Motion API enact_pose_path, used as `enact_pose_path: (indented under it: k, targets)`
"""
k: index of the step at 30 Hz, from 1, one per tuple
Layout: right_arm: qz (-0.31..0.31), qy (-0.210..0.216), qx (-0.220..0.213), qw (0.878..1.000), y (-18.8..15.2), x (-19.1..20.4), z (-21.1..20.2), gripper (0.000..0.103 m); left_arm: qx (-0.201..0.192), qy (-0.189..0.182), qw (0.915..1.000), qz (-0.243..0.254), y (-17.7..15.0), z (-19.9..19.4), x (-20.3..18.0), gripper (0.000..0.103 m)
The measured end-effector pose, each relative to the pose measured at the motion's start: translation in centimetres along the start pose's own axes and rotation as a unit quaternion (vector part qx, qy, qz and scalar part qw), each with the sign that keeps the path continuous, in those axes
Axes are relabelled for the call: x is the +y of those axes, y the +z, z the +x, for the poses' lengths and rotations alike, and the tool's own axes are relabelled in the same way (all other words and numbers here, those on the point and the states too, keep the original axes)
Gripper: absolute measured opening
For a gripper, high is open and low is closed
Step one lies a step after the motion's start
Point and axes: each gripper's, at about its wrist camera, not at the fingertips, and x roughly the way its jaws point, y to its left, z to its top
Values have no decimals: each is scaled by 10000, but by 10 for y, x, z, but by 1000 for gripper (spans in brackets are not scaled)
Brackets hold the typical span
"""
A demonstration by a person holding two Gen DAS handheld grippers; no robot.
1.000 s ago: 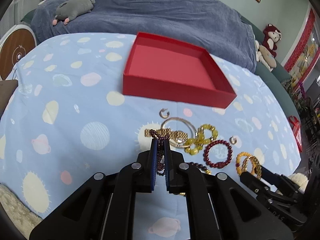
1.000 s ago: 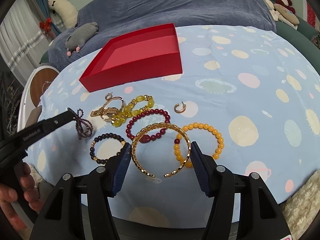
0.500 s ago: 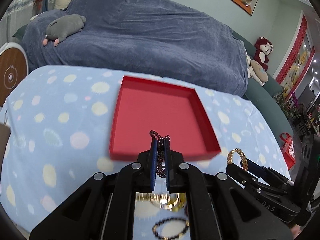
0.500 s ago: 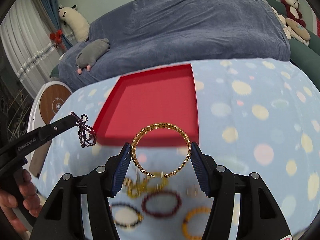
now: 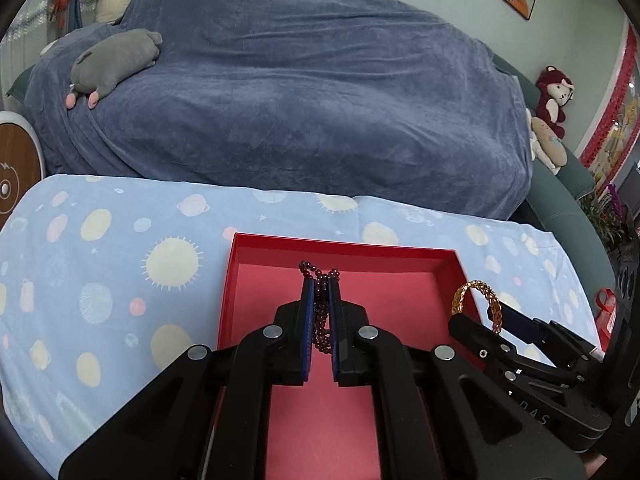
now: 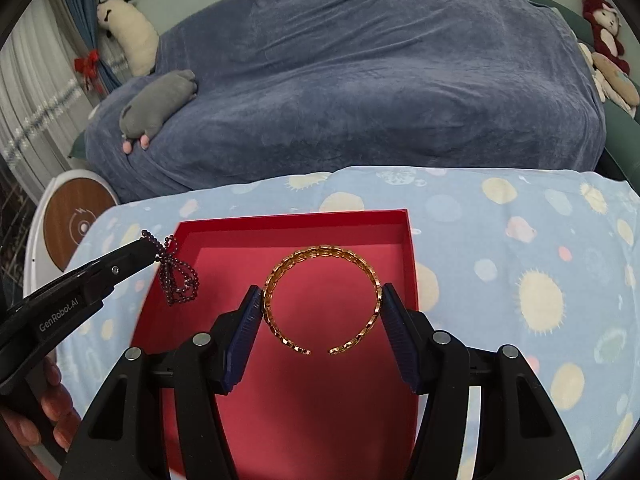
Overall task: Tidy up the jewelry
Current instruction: 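Carry both bracelets over the red box and open both tools to drop them, then move both tools back from the red box to the jewelry pile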
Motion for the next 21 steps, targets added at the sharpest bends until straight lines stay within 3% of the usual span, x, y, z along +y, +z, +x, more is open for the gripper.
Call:
enact_pose_path:
  k: [6, 7, 8, 10, 16, 21]
  targets:
    - [132, -101, 133, 9998, 15, -6, 28, 58, 135, 99, 9998, -72, 6, 27, 9, 8]
    - [125, -137, 121, 9998, 15, -6, 29, 59, 110, 133, 9998, -97, 7, 28, 12, 15]
    - [118, -177, 97, 9997, 16, -6, 29, 61, 64, 185, 9997, -118, 8, 27, 13, 31]
    - [141, -226, 22, 9996, 14, -8, 24, 65, -29, 309, 9994, -165, 7, 23, 15, 51]
    - [261, -103, -139, 9995, 1, -19, -11, 66, -178, 289, 9994, -120, -2, -6, 17, 51]
    - [64, -173, -232, 9996, -34, -20, -57, 66, -208, 263, 9994, 21, -28, -45, 12, 55]
